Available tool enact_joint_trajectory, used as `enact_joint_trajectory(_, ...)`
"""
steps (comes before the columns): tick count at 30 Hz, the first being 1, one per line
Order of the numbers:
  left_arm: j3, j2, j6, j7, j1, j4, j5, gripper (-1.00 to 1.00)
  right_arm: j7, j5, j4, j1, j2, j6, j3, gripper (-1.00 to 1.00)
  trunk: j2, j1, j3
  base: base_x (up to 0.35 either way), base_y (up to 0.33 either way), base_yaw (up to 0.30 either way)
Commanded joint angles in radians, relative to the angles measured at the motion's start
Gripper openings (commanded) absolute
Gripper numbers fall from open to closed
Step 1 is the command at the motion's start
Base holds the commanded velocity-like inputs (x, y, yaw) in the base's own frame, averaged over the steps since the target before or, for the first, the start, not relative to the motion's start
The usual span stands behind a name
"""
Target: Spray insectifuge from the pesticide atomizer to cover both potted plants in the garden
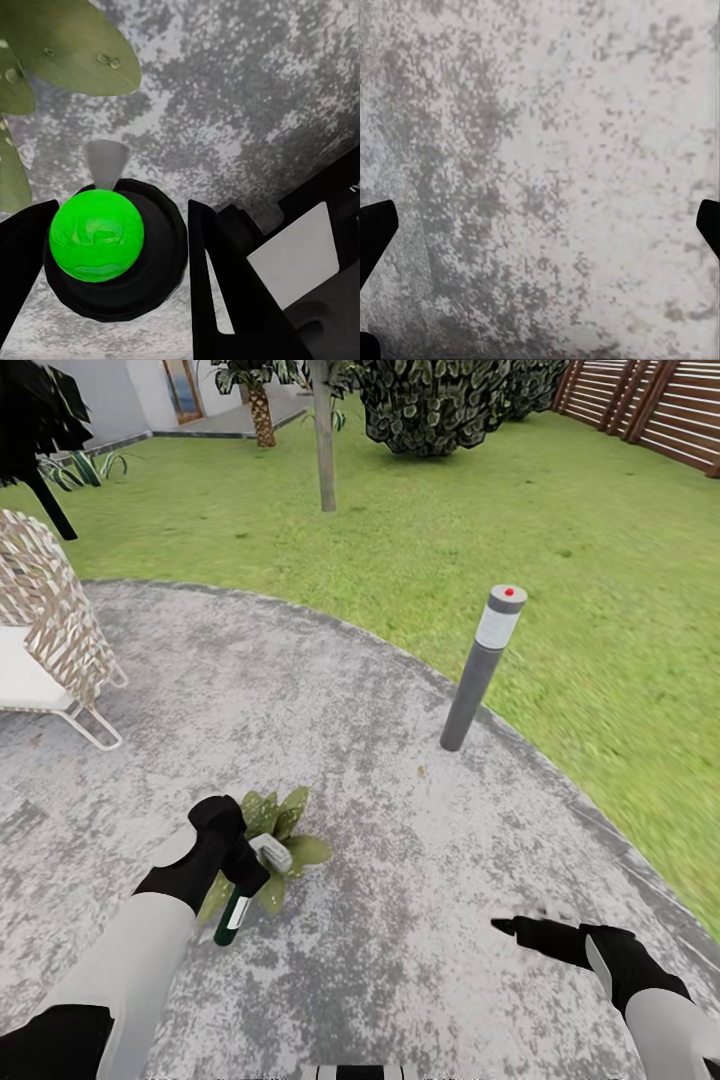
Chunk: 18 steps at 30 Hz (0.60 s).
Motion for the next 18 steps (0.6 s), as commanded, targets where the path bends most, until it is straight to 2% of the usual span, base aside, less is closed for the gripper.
enact_joint_trajectory(1, 0.001, 0.001, 0.01, -0.009, -0.001, -0.001, -0.009, -1.0, 0.007, 0.008, 0.008, 0.0, 0.001, -0.026, -0.008, 1.0, 0.0, 0.0, -0.001, 0.002, 0.0, 0.0)
enact_joint_trajectory(5, 0.002, 0.004, 0.009, -0.009, -0.001, -0.005, -0.009, -1.0, 0.009, 0.008, 0.047, 0.0, 0.001, -0.055, -0.008, 1.0, 0.0, 0.0, -0.002, 0.0, 0.0, 0.0)
enact_joint_trajectory(9, 0.003, 0.004, 0.01, -0.009, -0.001, -0.046, -0.009, -1.0, 0.009, 0.008, 0.052, 0.002, 0.001, -0.058, -0.008, 1.0, 0.0, 0.0, -0.002, 0.027, -0.016, 0.066)
enact_joint_trajectory(18, -0.001, 0.0, 0.009, -0.009, -0.001, -0.05, -0.009, -1.0, 0.009, 0.008, 0.053, 0.002, 0.001, -0.058, -0.009, 1.0, 0.0, 0.0, -0.002, 0.259, -0.163, 0.231)
